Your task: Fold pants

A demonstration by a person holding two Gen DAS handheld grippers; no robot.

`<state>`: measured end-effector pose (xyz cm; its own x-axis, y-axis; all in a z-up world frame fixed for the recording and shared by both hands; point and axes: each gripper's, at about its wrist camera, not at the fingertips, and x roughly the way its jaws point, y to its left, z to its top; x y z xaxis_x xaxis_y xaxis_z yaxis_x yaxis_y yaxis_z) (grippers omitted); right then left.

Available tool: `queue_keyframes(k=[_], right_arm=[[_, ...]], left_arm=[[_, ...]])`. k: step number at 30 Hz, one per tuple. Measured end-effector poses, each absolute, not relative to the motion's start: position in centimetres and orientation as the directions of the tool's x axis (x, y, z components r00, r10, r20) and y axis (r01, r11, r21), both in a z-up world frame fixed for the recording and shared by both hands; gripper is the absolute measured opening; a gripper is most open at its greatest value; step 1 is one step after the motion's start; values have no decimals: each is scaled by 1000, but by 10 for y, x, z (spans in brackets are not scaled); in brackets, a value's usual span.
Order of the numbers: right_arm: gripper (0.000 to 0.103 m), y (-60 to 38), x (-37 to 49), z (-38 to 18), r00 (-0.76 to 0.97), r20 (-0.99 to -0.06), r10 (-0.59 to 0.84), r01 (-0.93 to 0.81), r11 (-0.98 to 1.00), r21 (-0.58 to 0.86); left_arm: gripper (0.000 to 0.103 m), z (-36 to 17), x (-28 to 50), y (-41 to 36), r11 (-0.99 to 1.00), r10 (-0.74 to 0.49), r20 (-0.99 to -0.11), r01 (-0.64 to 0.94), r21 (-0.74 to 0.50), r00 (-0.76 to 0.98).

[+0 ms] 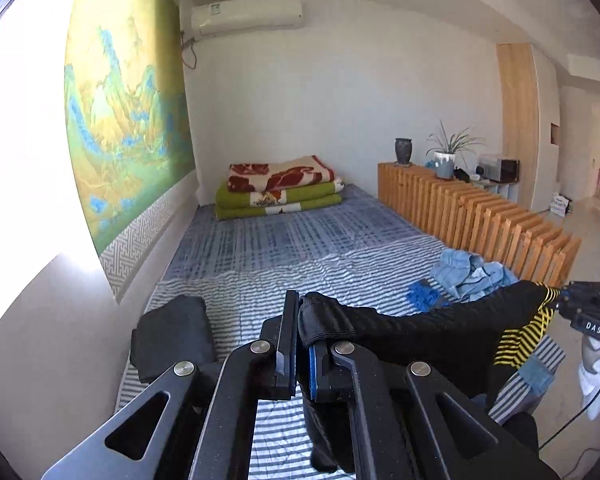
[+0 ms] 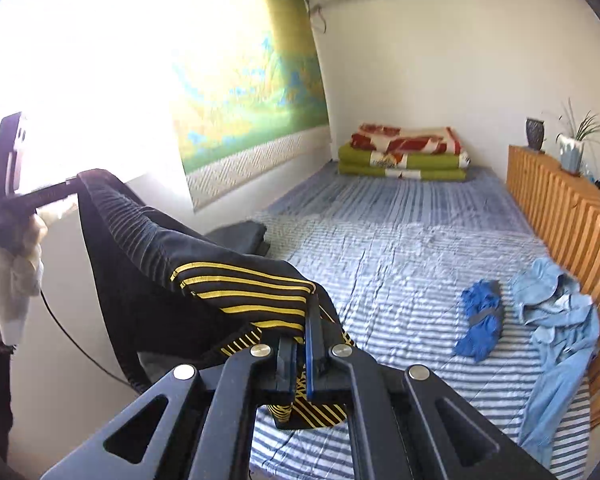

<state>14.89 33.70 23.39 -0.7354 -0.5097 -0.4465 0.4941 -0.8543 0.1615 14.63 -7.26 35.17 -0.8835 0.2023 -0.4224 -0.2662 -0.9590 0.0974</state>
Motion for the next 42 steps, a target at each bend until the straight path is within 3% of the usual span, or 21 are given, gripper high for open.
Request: queue_keyframes(k=[4, 9, 15, 20, 23, 25, 28, 34, 36, 37, 39, 42], right_arm=[[2, 353, 156, 285, -792, -356, -497, 483, -865, 132], [2, 351, 113, 284, -795, -384, -469, 447, -882, 151], [2, 349, -17, 176, -675, -605, -423, 316, -906, 281], [3, 331, -138, 55, -517, -790, -330, 239, -942, 237], [8, 337, -188, 4, -443, -853, -275, 153, -961, 230], [14, 340, -195, -7, -461, -848, -260, 160, -965, 209], [30, 337, -195, -12, -490, -846, -212, 194, -972, 131], [32, 317, -199, -43, -416, -882, -220, 297, -950, 97], [31, 305, -199, -63, -407, -901, -146, 318, -948, 10], [23, 305, -201, -71, -392, -909, -141, 315, -949, 12], [8, 319, -208, -82, -345, -912, -224, 277, -952, 129], [8, 347, -213, -85, -333, -891, -308, 207, -946, 249]], left_arm=[[3, 376, 131, -63, -954, 218, -420, -284, 100, -881], [3, 333, 59, -52, -951, 211, -534, -298, 81, -818], [3, 173, -90, -42, -963, 176, -768, -271, -3, -615], [9, 26, -201, -29, -987, 104, -888, -159, -35, -447], [15, -13, -226, -31, -980, 185, -894, -138, -140, -407], [26, -25, -228, -25, -978, 170, -895, -185, -101, -412], [27, -34, -234, -31, -975, 183, -894, -195, -111, -409], [27, -38, -220, -21, -936, 303, -884, -284, -207, -355], [27, -45, -205, 9, -910, 322, -893, -363, -200, -315], [27, -50, -199, 26, -891, 340, -894, -405, -207, -291], [27, -61, -186, 62, -843, 382, -895, -484, -235, -230], [30, -84, -179, 112, -799, 387, -906, -552, -238, -170]])
